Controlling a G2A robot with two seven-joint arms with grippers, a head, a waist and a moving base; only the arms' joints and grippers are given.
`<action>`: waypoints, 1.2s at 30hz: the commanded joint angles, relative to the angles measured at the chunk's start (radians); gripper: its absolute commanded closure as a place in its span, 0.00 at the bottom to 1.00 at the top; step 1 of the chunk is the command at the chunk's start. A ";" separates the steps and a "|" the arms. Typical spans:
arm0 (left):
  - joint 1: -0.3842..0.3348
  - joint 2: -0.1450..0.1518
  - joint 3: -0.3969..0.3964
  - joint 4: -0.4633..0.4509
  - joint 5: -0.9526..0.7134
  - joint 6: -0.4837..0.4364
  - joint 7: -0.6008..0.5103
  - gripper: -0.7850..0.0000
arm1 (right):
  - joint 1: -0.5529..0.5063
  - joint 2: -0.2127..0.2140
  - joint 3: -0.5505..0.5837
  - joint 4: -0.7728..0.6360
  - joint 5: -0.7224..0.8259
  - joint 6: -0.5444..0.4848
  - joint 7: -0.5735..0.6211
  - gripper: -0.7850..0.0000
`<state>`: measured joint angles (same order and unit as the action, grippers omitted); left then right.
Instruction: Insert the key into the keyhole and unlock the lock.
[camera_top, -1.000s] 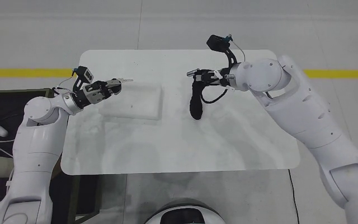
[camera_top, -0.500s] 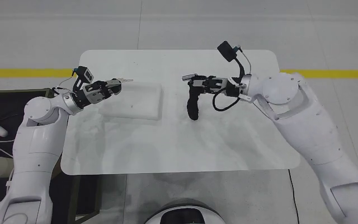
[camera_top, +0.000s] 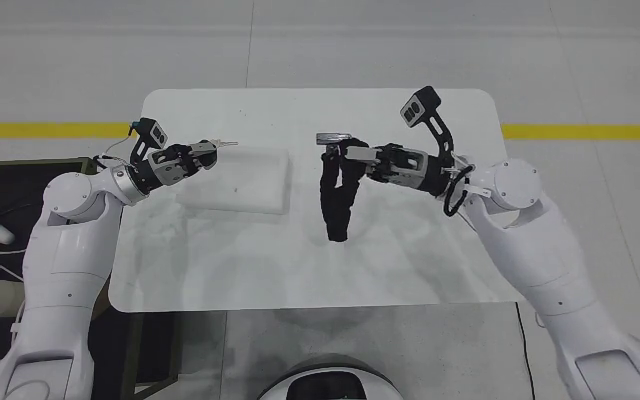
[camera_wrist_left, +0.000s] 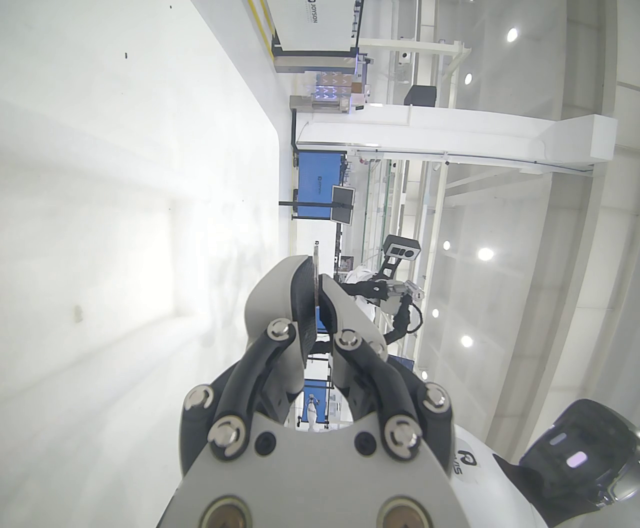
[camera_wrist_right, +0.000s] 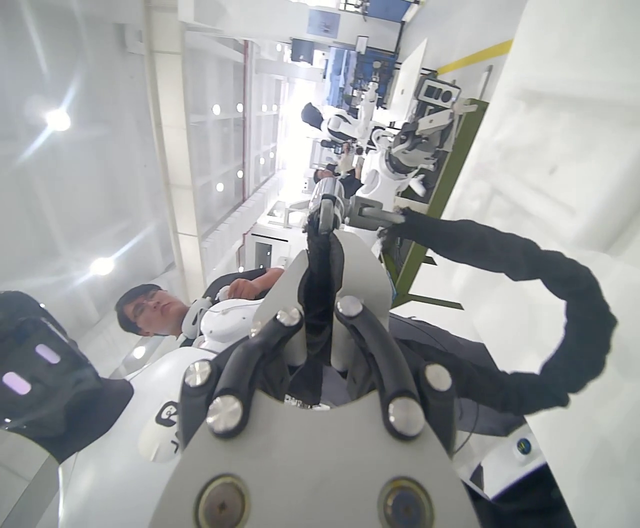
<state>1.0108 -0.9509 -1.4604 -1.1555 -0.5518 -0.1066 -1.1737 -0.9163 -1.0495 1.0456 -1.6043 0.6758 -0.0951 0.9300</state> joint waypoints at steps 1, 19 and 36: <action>0.000 0.000 0.000 0.000 0.000 0.000 0.000 1.00 | 0.000 0.000 0.000 0.000 -0.002 0.002 0.000 1.00; 0.263 -0.029 -0.012 -0.353 -0.217 -0.087 0.085 1.00 | -0.137 -0.009 -0.030 -0.205 -0.430 -0.009 -0.076 1.00; 0.300 -0.045 -0.022 -0.406 -0.264 -0.039 -0.005 1.00 | -0.144 -0.045 -0.011 -0.194 -0.450 -0.056 -0.117 1.00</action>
<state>1.3092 -0.9941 -1.4833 -1.5576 -0.8112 -0.1452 -1.1779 -1.0570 -1.0910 1.0370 -1.7985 0.2225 -0.1432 0.8233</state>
